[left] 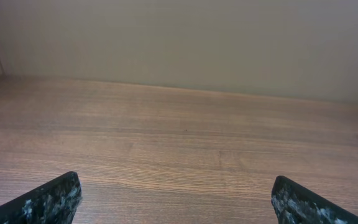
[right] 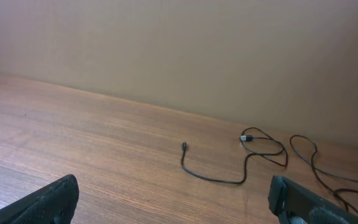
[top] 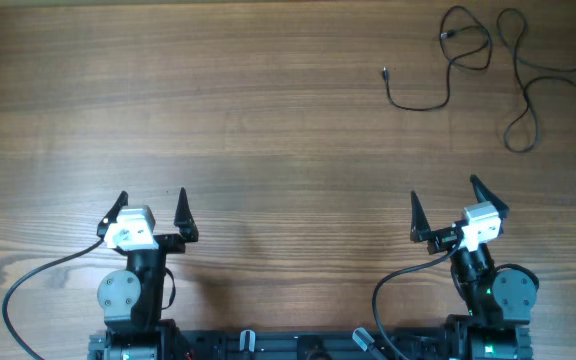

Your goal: Untangle cables

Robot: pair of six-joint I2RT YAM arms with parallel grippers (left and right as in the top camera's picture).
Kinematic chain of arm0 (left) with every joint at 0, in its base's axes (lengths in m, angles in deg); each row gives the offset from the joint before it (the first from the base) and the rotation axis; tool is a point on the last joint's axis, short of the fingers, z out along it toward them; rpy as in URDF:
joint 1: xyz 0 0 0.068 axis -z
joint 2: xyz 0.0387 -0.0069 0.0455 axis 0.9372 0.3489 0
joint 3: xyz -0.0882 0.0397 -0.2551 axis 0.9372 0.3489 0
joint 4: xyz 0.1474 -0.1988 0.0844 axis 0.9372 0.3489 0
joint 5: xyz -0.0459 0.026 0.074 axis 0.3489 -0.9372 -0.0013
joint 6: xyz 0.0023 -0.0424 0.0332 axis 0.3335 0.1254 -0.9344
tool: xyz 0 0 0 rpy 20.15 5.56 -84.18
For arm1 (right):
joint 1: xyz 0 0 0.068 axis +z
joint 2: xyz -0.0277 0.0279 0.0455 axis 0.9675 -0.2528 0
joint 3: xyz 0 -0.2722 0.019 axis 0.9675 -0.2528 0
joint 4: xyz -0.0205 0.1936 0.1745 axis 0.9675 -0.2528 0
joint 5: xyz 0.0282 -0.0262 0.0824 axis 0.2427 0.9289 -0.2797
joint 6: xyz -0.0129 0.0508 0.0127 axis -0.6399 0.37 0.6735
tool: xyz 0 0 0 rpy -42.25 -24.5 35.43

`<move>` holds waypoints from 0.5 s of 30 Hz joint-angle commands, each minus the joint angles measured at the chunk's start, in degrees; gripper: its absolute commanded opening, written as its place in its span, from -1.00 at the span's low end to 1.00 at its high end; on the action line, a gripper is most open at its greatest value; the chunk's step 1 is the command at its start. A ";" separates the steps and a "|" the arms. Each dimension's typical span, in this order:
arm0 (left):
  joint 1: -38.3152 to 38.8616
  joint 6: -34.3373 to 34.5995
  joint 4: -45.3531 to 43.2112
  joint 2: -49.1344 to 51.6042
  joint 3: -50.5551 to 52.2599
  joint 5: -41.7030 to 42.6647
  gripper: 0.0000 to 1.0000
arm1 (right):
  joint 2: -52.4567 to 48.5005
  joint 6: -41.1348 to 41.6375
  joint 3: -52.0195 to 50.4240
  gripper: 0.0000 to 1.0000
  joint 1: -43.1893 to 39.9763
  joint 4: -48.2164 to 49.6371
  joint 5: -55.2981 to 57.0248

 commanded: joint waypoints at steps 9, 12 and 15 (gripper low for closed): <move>0.11 -0.92 -0.20 -0.48 0.57 0.87 1.00 | 0.50 2.47 -0.07 0.99 -0.22 0.28 -1.33; 0.11 -0.92 -0.20 -0.46 0.57 0.87 1.00 | 0.50 1.73 -0.07 0.99 -0.22 0.22 1.20; 0.11 -0.92 -0.20 -0.48 0.57 0.87 1.00 | 0.50 18.56 -0.07 1.00 -0.22 -0.31 12.79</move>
